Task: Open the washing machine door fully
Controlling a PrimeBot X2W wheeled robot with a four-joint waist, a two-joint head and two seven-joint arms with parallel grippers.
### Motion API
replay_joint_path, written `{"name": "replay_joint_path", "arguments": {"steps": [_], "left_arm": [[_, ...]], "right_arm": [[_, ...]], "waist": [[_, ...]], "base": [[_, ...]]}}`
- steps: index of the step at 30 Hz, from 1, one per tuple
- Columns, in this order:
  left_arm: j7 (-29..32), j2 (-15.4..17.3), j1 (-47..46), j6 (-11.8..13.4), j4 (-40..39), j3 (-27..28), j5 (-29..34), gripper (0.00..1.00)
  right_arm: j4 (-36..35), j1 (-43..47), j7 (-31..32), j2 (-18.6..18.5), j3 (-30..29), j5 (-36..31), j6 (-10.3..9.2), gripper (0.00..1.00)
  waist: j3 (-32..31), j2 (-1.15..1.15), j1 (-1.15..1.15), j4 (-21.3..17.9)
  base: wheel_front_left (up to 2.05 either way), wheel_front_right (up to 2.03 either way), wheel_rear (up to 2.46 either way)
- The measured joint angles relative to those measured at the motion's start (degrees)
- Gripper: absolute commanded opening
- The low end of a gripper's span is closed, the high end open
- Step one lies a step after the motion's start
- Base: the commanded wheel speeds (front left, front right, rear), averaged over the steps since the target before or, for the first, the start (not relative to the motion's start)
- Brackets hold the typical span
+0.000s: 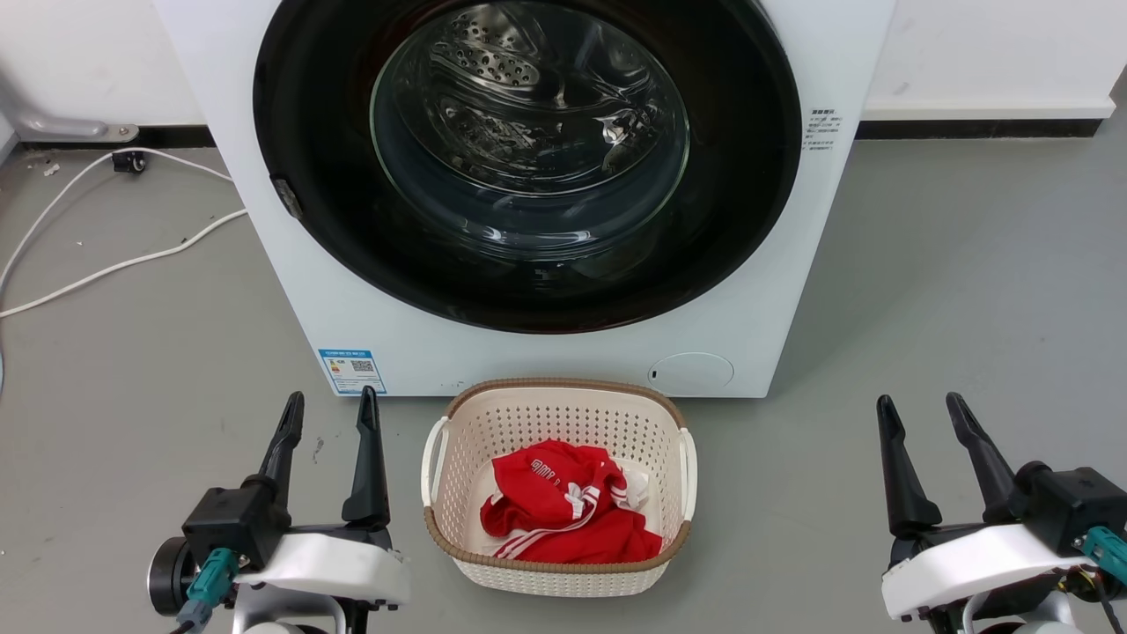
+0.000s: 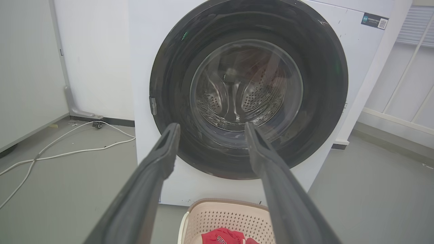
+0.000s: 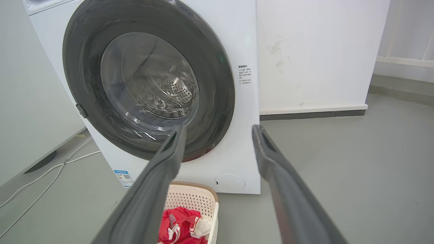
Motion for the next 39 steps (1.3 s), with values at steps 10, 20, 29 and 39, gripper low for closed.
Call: {"name": "replay_joint_path", "arguments": {"steps": [10,20,29,39], "left_arm": [[-1.18,-0.01,0.51,0.75,0.03,-0.57,4.06,1.0],[-2.25,-0.07,0.88,1.25,-0.13,-0.7,8.12,1.0],[-3.02,-0.27,1.28,1.44,-0.11,-0.63,10.93,1.0],[-3.13,-0.58,1.29,1.26,0.45,0.05,10.24,1.0]], "right_arm": [[-0.74,0.25,-0.07,0.01,0.29,-3.71,0.0,1.0],[-1.08,0.54,-0.48,0.01,0.43,-6.81,0.0,1.0],[-1.07,0.54,-1.05,0.02,0.58,-9.23,0.0,1.0],[-0.13,0.52,-1.07,0.02,0.54,-7.75,0.0,1.0]], "waist": [[-0.18,0.0,0.0,-0.08],[-0.29,0.0,0.0,0.01],[-0.37,0.0,0.0,0.11],[-0.35,0.0,0.0,0.2]], "base": [[0.0,0.0,0.0],[0.0,0.0,0.0],[0.0,0.0,0.0],[0.0,0.0,0.0]]}}
